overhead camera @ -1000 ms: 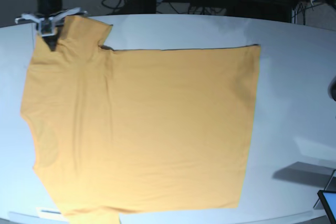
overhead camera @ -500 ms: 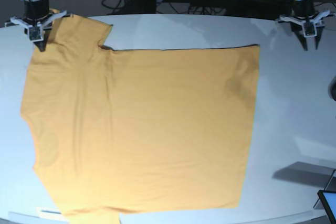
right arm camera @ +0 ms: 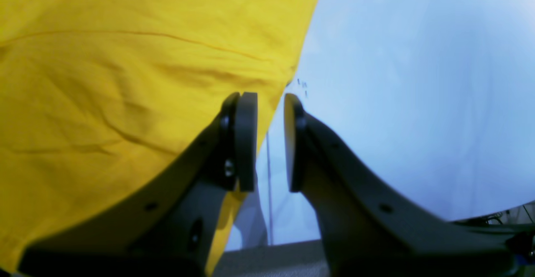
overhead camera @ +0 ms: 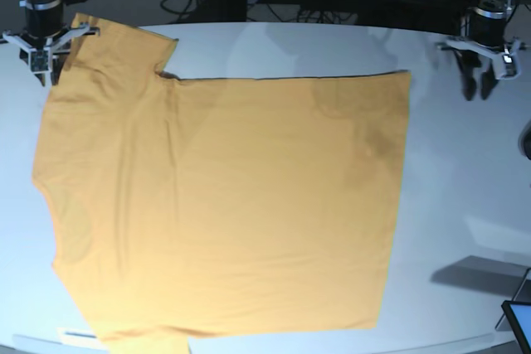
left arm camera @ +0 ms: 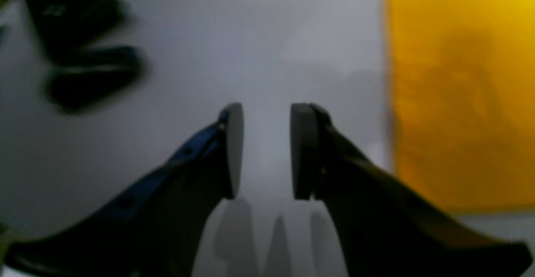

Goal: Fold the T-shirt properly
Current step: 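Move the left gripper down to the opposite shoulder corner of the shirt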

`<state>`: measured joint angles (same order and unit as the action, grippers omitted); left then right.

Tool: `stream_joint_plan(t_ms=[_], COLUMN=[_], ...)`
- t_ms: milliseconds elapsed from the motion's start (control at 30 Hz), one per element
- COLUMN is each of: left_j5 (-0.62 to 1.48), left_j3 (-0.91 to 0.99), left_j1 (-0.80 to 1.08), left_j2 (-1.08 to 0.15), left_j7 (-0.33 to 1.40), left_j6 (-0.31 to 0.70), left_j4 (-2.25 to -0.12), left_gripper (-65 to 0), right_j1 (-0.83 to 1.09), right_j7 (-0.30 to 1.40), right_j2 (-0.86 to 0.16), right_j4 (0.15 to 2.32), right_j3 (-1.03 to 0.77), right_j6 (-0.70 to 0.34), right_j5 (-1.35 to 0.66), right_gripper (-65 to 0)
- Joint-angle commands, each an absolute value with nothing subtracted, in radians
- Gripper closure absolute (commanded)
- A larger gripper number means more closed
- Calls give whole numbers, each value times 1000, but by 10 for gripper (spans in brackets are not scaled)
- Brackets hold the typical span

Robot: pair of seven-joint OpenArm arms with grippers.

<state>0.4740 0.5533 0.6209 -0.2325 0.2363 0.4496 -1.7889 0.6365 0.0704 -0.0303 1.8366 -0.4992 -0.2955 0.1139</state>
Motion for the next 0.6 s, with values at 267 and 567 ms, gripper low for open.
stream_joint_plan(t_ms=[267,567], left_j5=[668,783], left_j3=[621,765], left_j1=[598,605], left_j2=[-243,-211], left_j7=[532,630], left_j6=[631,698], left_j4=[-1801,-1696], left_gripper=[-197,-314], right_j1=[641,641], right_j7=[48,48], right_j2=[-35,-35], right_j4=[1856,1853], right_j3=[-507,-507], right_j6=[-291,-291], right_j5=[108,108], right_gripper=[-107,-104])
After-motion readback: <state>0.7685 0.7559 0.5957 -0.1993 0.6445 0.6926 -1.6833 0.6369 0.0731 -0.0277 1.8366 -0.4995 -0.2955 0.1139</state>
